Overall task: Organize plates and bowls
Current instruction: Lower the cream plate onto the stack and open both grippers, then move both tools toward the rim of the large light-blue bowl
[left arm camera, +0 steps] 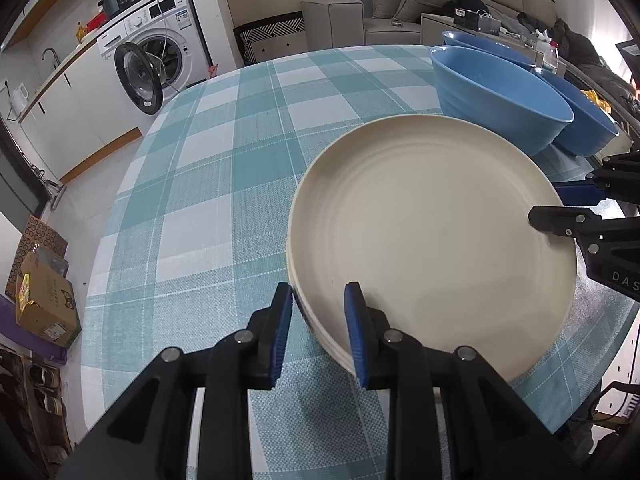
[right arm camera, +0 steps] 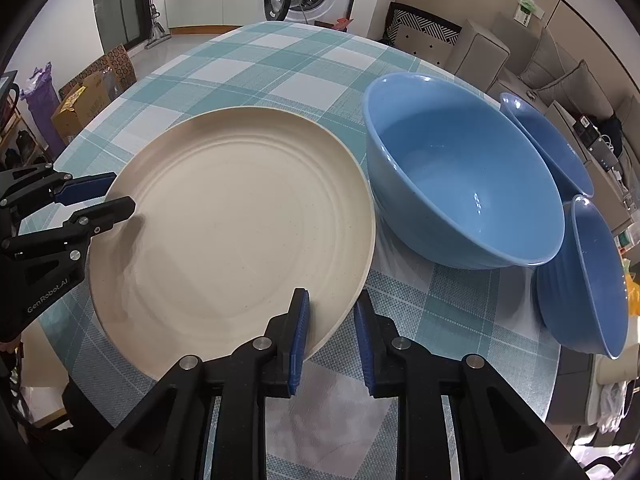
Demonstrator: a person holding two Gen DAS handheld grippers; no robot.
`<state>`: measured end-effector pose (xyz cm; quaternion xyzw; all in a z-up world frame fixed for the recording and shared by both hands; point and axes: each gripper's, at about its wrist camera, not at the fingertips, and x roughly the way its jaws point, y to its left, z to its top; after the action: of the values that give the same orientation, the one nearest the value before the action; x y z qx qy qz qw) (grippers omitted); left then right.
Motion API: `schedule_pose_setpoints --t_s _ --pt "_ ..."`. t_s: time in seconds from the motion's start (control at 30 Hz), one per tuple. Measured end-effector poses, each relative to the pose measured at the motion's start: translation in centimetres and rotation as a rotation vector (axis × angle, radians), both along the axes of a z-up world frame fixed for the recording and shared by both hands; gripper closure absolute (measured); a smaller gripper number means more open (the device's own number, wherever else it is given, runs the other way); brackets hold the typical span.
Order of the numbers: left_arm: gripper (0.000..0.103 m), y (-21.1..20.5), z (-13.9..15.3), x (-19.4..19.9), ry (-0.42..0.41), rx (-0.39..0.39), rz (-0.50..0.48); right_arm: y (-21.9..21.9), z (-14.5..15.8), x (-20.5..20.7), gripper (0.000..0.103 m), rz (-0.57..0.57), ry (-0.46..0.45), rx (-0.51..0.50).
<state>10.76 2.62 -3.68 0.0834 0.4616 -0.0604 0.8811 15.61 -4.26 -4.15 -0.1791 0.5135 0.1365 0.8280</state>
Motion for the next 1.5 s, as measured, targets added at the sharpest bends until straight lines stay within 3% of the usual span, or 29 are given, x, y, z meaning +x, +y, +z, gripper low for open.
schedule_pose_setpoints --t_s 0.27,0.43,0.53,0.67,0.83,0.9,0.93,1.0,1.2,1.5 --pt "0.073 0.0 -0.2 -0.1 0.009 -0.013 -0.006 0.4 -0.2 -0.2 0.074 0.014 -0.007 -0.013" --pt "0.06 0.7 0.5 -0.1 -0.004 -0.042 0.013 -0.2 0.1 -0.2 0.069 0.022 0.015 0.042" --pt "0.052 1.0 0.9 -0.1 -0.011 -0.064 0.013 -0.4 0.6 -0.3 0.055 0.027 0.009 0.067" --pt "0.051 1.4 1.5 -0.1 -0.007 -0.101 0.022 -0.5 1.5 -0.4 0.047 0.037 -0.002 0.111" --pt "0.048 1.6 2.1 -0.2 -0.009 -0.138 0.013 -0.4 3.3 -1.0 0.023 0.074 -0.031 0.187" --pt "0.04 1.6 2.3 -0.2 -0.007 -0.148 0.013 -0.3 3.9 -1.2 0.021 0.081 -0.047 0.204" --pt "0.029 1.6 2.5 -0.3 -0.009 -0.151 0.01 -0.3 4.2 -1.3 0.019 0.084 -0.053 0.211" --pt "0.017 1.6 3.0 -0.5 -0.034 -0.158 0.019 -0.3 4.6 -1.4 0.017 0.082 -0.062 0.216" --pt "0.0 1.8 4.2 -0.5 -0.063 -0.18 0.023 -1.2 5.8 -1.5 0.005 0.064 -0.1 0.258" --pt "0.0 0.6 5.8 -0.4 -0.095 -0.162 -0.004 -2.8 7.6 -1.4 0.001 0.032 -0.13 0.299"
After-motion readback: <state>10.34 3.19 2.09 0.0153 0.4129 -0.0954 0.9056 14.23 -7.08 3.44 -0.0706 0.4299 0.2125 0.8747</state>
